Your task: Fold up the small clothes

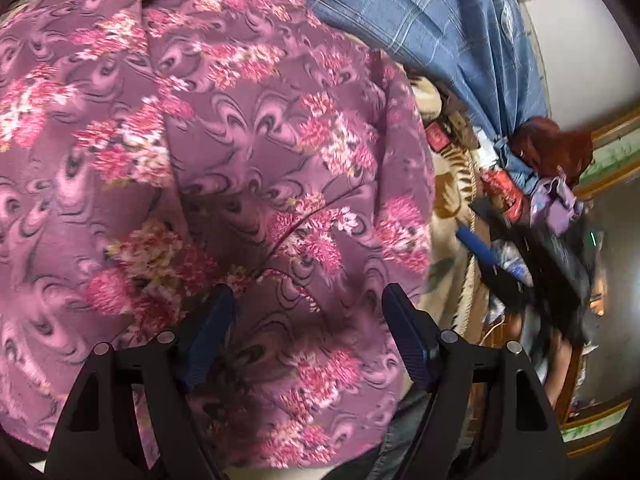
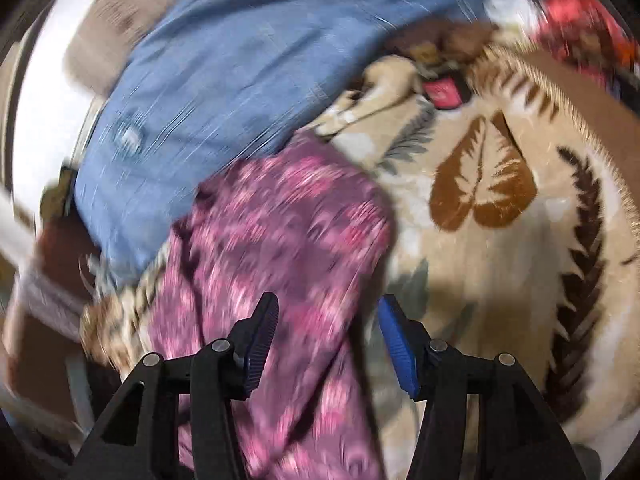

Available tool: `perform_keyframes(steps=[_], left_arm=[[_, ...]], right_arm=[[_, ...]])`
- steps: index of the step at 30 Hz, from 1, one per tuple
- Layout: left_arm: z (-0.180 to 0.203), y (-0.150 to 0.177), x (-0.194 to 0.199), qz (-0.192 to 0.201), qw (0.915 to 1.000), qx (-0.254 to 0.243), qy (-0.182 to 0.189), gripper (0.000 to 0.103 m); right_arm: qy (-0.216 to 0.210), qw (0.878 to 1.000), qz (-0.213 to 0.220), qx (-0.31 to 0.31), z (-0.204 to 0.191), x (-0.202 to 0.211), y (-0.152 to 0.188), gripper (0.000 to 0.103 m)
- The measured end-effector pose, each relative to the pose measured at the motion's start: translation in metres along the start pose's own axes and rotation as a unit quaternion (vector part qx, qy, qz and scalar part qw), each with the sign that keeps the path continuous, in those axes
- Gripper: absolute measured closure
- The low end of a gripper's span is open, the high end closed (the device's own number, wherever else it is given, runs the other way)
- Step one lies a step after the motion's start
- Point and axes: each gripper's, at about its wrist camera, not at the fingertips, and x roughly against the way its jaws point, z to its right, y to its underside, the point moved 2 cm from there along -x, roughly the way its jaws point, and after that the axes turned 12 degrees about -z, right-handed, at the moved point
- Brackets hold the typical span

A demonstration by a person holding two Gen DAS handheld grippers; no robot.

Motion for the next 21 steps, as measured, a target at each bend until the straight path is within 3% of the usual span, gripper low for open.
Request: perform_keyframes(steps=[1, 2, 3, 6, 7, 8, 9, 12, 15, 18, 21], left_arm=[[0.002, 0.001, -0.004, -0.004, 1.0, -0.005, -0.004, 0.029], [0.006, 0.003, -0.008, -0.009, 0.9998, -0.018, -0.008, 0.03], [0.011, 0.006, -0.012, -0.015, 0.9991, -0.037, -0.014, 0.033], [0.019, 0.011, -0.021, -0.025, 0.9963, -0.071, -0.04, 0.074], [0.018, 0.011, -0.022, -0.029, 0.9958, -0.072, -0.048, 0.088], [0.015, 0.01, -0.02, -0.03, 0.9965, -0.068, -0.04, 0.09], [0.014, 0.009, -0.015, -0.03, 0.997, -0.064, -0.03, 0.101], [0.024, 0.012, 0.029, -0.006, 0.9961, -0.084, 0.026, 0.101], [0.035, 0.02, 0.096, 0.046, 0.9895, -0.111, 0.081, 0.101], [0.03, 0.029, 0.152, 0.085, 0.9846, -0.117, 0.098, 0.101], [0.012, 0.034, 0.176, 0.103, 0.9855, -0.113, 0.073, 0.101]], right_arm=[[-0.006, 1.0, -0.004, -0.007, 0.006, -0.01, -0.007, 0.056], [-0.02, 1.0, -0.005, -0.01, 0.01, -0.02, -0.012, 0.07], [-0.031, 0.999, -0.007, -0.007, 0.013, -0.026, -0.012, 0.075], [-0.033, 0.999, -0.015, 0.002, 0.016, -0.041, -0.009, 0.084], [-0.032, 0.999, -0.02, 0.008, 0.015, -0.044, -0.008, 0.093], [-0.025, 0.999, -0.019, 0.014, 0.012, -0.044, -0.006, 0.098], [-0.019, 1.0, -0.015, 0.02, 0.009, -0.043, -0.006, 0.098], [0.0, 0.999, 0.01, 0.038, 0.001, -0.028, -0.005, 0.099], [-0.018, 0.998, 0.028, 0.05, -0.013, -0.005, -0.002, 0.1], [-0.023, 0.996, 0.033, 0.083, -0.041, 0.011, 0.006, 0.1], [-0.017, 0.992, 0.008, 0.121, -0.071, -0.002, 0.02, 0.099]])
